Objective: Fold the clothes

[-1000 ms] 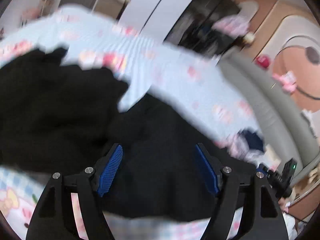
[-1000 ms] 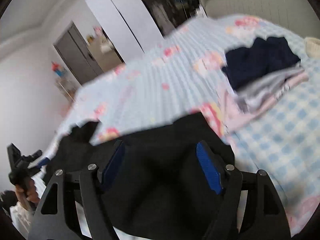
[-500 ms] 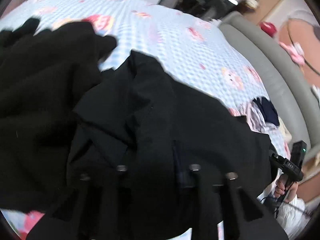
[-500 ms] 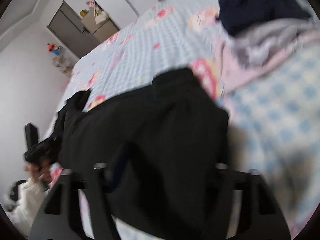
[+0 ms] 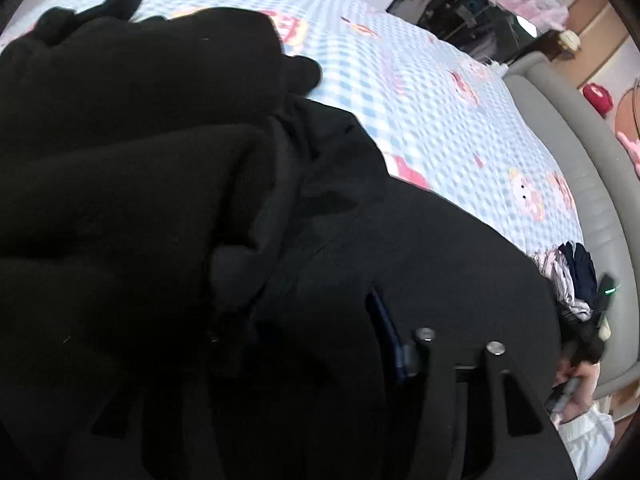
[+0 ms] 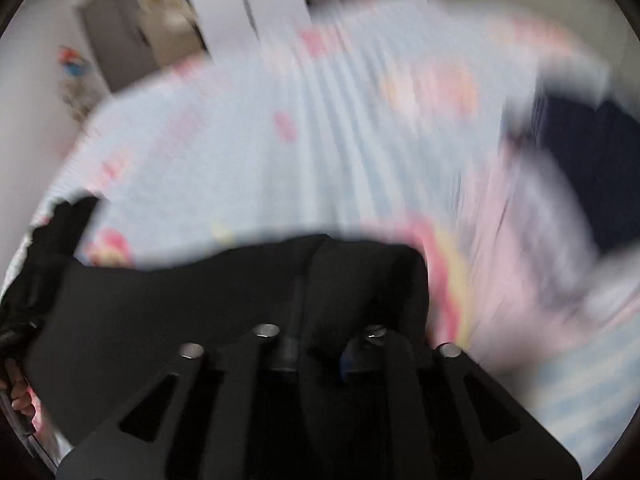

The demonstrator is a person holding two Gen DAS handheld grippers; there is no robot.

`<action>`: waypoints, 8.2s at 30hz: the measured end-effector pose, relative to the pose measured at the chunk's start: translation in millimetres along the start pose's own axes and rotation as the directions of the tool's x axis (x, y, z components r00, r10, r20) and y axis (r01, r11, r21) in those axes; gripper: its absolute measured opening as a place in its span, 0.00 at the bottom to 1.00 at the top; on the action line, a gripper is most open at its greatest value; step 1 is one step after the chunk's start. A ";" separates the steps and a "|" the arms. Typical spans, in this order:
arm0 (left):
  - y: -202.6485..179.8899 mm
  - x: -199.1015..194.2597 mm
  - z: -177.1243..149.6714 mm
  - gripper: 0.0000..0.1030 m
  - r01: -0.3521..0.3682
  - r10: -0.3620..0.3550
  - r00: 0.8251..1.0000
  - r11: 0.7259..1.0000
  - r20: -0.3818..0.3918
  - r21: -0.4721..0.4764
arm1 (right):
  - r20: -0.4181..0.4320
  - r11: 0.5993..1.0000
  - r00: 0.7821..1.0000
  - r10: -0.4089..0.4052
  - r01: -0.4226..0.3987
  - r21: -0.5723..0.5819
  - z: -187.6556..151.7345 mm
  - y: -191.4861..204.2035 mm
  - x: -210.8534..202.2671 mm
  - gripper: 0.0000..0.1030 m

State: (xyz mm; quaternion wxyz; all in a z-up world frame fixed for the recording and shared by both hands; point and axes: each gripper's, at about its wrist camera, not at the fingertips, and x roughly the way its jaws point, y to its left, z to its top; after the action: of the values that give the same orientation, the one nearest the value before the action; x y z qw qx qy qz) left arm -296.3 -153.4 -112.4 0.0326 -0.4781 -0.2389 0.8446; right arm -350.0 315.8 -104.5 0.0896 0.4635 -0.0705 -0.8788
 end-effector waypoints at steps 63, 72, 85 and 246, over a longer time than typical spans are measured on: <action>16.3 -190.4 -206.4 0.50 -0.079 0.088 0.980 0.995 0.180 -0.057 | 0.273 0.989 0.960 -0.064 0.024 0.144 -149.9 -9.0 -252.5 0.49; 8.0 -137.3 -189.4 0.38 -0.097 0.096 0.995 0.980 0.012 0.175 | 0.065 0.990 0.989 0.132 -0.128 -0.062 -159.4 72.6 -172.2 0.49; 77.4 -168.2 -192.4 0.00 -0.198 0.200 0.978 0.979 0.063 -0.050 | 0.001 0.999 0.999 0.039 -0.039 0.003 -172.2 57.1 -138.3 0.50; -86.9 -106.8 -295.0 0.84 0.071 -0.092 0.995 0.939 0.048 0.338 | 0.122 0.925 0.990 0.071 -0.111 0.363 -228.1 -27.5 -124.1 0.70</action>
State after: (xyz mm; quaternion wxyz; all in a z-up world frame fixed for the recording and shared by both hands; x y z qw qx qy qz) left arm -10.8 3.0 -116.5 0.1409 -0.4283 -0.1120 0.8856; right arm -95.1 360.9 -138.5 0.0379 0.4208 -0.2603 -0.8682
